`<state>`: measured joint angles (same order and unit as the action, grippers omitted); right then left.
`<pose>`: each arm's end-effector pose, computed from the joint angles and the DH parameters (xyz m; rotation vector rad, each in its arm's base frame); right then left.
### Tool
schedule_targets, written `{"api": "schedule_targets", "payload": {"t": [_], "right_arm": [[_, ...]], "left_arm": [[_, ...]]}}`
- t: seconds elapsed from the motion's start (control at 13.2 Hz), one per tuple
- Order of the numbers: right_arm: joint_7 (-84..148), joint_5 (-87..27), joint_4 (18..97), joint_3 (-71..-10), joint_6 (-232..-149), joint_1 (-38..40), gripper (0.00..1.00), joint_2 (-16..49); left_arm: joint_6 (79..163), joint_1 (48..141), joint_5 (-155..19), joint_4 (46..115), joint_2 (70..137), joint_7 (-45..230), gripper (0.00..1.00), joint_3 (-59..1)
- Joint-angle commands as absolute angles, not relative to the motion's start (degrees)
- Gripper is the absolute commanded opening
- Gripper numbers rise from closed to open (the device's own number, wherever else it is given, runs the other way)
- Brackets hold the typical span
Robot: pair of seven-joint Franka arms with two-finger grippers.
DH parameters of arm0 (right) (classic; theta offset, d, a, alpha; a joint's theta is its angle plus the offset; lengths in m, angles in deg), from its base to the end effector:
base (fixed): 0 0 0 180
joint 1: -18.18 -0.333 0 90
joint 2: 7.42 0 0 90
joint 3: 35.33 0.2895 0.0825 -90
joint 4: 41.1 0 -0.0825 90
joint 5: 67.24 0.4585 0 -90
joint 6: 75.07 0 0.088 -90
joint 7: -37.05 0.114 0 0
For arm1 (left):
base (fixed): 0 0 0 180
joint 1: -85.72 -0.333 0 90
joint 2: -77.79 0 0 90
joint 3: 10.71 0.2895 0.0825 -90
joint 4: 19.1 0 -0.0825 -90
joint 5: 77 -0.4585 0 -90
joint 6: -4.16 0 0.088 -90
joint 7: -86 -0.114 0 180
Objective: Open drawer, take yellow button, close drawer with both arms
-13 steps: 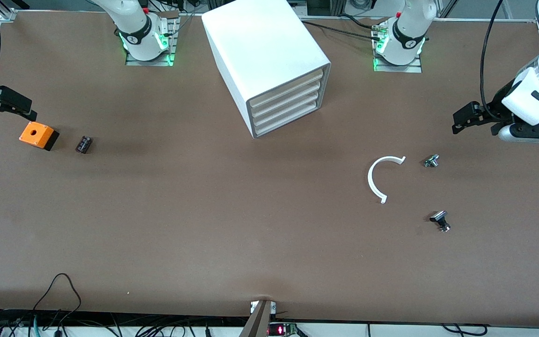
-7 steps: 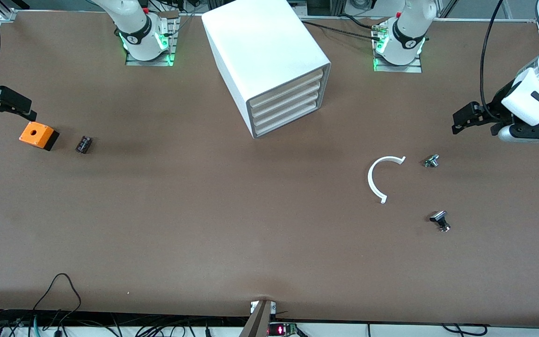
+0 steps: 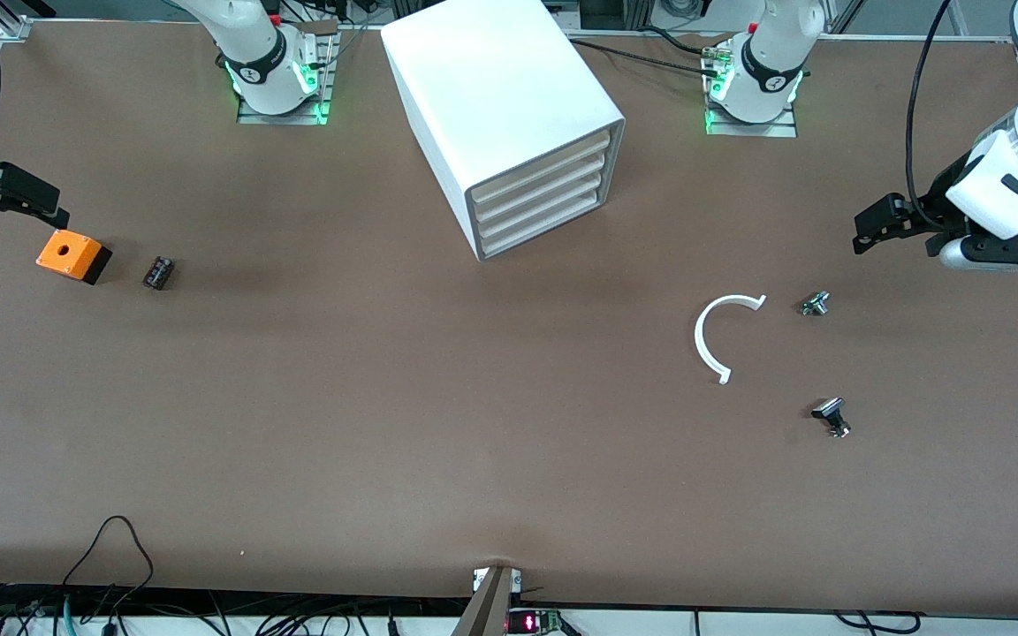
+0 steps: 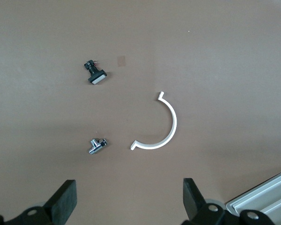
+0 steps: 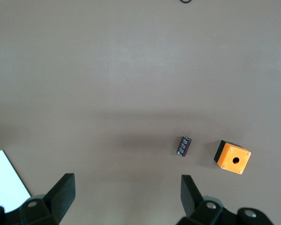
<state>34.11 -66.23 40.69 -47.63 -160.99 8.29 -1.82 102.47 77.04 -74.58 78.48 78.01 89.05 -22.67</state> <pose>0.6488 -0.0190 0.6015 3.1392 0.0173 -0.0370 0.6368 -0.0406 0.5286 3.0985 0.0030 0.0102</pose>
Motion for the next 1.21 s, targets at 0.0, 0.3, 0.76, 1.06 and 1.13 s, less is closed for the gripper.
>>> {"api": "schedule_targets", "payload": {"t": [0.0,0.3,0.76,1.06,1.13], "right_arm": [[34.5,-67.92,41.25,-47.55,-161.73,8.25,1.0,-2.23],[34.68,-68.38,41.25,-47.46,-161.73,8.16,1.0,-2.23],[34.86,-67.24,41.25,-47.54,-161.82,8.16,1.0,-2.32],[34.77,-67.32,41.25,-47.54,-161.9,8.16,1.0,-2.23],[34.77,-67.24,41.25,-47.54,-161.9,8.16,1.0,-2.23]], "left_arm": [[101.63,76.93,-75.16,77.05,78.67,88.73,1.0,-22.93],[101.63,76.93,-75.16,77.05,78.67,88.73,1.0,-22.93],[97.85,77.63,-75.16,76.79,78.58,88.9,1.0,-23.37],[96.19,78.25,-75.07,75.82,82.79,88.29,1.0,-23.02],[95.92,78.25,-75.07,75.74,84.37,88.46,1.0,-23.02]]}}
